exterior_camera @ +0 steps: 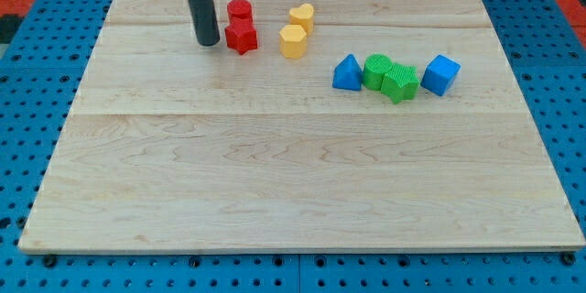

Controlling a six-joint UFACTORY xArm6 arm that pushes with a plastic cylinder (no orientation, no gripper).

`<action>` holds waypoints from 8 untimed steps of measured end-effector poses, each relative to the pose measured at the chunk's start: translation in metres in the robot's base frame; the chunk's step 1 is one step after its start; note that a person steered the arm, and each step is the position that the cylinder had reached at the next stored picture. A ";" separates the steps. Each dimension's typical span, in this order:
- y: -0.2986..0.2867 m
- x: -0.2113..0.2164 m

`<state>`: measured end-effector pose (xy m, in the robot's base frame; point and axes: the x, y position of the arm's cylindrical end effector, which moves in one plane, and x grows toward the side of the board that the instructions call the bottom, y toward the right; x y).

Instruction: Push the green circle closer to the blue triangle

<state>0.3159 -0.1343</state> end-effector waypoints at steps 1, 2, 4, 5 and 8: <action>0.042 0.077; 0.132 0.155; 0.318 0.168; 0.353 0.138; 0.294 0.057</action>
<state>0.3725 0.1599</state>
